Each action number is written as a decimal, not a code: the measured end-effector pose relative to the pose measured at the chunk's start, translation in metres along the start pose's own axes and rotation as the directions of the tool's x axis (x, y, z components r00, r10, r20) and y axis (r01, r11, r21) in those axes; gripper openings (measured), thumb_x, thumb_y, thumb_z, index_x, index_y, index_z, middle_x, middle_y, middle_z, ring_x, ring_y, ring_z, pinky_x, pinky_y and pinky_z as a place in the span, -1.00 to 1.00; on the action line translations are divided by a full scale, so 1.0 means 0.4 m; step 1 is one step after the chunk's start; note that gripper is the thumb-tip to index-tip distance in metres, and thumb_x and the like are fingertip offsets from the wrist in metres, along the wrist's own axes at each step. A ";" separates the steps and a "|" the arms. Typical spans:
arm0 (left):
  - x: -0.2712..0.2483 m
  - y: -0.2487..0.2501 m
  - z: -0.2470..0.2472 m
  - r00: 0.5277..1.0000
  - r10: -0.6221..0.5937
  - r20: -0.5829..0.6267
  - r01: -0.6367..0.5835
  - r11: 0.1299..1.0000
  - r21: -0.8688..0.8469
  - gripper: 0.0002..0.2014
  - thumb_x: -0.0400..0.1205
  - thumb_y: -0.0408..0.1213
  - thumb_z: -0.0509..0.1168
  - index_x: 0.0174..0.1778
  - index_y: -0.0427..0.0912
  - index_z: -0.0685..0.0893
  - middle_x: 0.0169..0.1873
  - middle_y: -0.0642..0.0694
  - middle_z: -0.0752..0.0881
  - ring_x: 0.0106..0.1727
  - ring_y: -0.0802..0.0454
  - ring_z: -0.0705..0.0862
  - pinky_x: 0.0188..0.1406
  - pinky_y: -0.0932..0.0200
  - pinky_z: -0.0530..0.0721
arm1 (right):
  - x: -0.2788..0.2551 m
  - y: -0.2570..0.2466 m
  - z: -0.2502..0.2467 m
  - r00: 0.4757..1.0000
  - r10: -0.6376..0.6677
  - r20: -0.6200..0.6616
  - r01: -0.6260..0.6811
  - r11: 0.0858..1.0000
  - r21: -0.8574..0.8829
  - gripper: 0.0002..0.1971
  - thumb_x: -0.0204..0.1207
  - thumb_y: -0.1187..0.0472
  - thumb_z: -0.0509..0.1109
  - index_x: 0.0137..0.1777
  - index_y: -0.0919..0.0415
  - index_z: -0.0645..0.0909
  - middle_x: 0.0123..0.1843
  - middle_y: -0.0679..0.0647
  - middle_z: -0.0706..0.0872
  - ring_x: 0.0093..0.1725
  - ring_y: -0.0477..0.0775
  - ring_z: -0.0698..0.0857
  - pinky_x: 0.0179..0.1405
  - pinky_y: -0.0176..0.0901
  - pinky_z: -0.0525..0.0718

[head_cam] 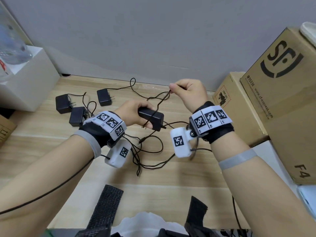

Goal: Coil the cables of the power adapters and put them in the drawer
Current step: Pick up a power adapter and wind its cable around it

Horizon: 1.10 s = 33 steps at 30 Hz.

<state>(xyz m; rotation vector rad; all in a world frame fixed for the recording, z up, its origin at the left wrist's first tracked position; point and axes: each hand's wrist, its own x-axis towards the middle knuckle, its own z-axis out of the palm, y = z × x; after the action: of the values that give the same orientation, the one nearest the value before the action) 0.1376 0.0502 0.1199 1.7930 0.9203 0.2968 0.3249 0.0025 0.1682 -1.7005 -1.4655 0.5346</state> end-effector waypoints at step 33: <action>0.053 0.038 0.015 0.898 -0.045 -0.439 -0.040 0.983 -0.182 -0.61 0.29 -0.32 0.60 -0.09 -0.17 0.55 -0.29 0.02 0.61 -0.32 0.14 0.60 -0.37 0.28 0.67 | -0.101 0.008 0.100 0.892 0.107 0.439 0.013 0.965 -0.262 -0.75 0.61 0.09 0.22 -0.14 0.10 0.71 -0.44 -0.14 0.47 -0.34 -0.11 0.47 -0.28 -0.17 0.41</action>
<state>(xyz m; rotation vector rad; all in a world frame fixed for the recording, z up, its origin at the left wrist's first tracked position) 0.1622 0.0589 0.1261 1.5753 1.1673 0.7891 0.2871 -0.0242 0.1347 -1.9030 -1.8943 0.8391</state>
